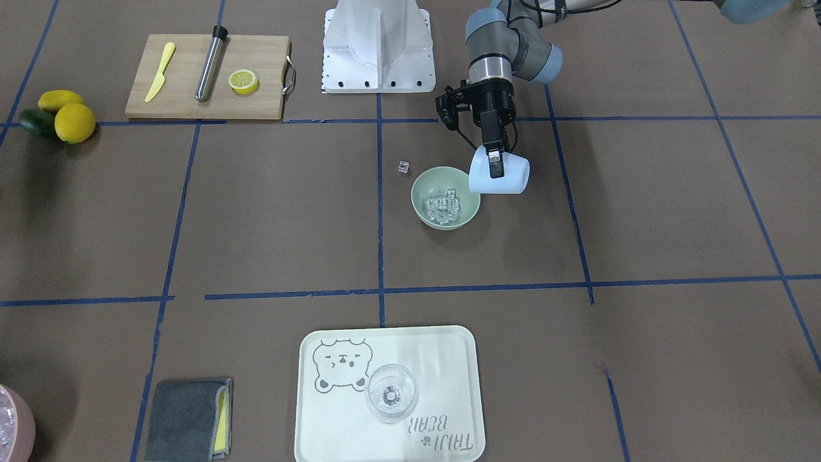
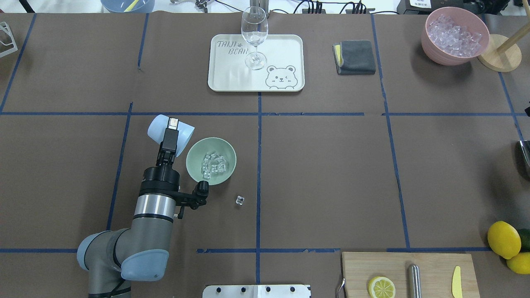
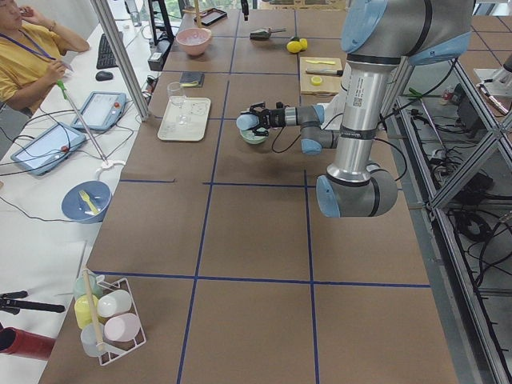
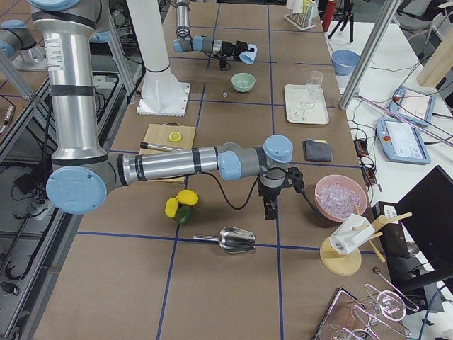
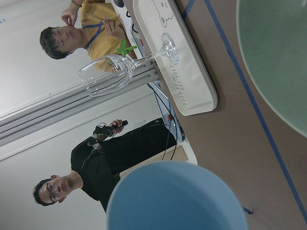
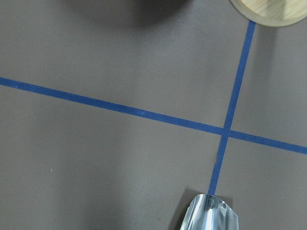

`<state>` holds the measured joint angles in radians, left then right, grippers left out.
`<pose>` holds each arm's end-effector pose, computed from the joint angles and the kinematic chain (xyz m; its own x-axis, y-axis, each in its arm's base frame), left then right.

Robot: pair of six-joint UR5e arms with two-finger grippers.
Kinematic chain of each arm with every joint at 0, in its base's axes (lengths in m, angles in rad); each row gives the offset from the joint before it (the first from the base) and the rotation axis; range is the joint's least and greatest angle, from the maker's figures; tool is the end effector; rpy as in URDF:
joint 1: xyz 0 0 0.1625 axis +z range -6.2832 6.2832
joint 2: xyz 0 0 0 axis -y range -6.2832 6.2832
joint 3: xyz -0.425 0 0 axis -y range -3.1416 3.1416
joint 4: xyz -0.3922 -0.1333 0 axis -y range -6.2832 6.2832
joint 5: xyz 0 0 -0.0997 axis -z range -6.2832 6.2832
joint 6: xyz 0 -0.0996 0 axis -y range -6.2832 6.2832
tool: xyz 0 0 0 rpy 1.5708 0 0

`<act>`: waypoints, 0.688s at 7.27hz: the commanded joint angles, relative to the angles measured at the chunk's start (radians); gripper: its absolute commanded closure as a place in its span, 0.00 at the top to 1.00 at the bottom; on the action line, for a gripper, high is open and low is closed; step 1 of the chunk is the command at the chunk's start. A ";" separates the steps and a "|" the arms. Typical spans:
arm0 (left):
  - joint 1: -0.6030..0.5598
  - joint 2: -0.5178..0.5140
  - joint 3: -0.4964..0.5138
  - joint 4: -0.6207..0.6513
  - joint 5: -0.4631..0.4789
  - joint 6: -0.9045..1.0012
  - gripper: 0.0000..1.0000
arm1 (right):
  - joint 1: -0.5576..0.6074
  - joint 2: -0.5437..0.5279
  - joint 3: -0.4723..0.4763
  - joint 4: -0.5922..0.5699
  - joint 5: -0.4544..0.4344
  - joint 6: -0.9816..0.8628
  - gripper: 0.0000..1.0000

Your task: Pour ice into bowl

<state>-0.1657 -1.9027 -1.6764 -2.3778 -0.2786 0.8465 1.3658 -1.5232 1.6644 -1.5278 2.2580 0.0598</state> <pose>0.5063 -0.3169 0.3125 0.3885 0.1198 0.9136 -0.9162 -0.0556 0.3968 -0.0373 -0.5240 0.5893 0.7438 -0.2131 0.6335 0.1559 0.9770 0.1456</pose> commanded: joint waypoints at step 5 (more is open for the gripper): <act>-0.014 0.028 -0.005 -0.507 -0.040 -0.038 0.00 | 0.001 0.000 0.003 0.000 0.000 0.000 1.00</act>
<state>-0.1780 -1.8766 -1.6808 -2.7894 -0.3111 0.8320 1.3667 -1.5232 1.6664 -1.5278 2.2580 0.0598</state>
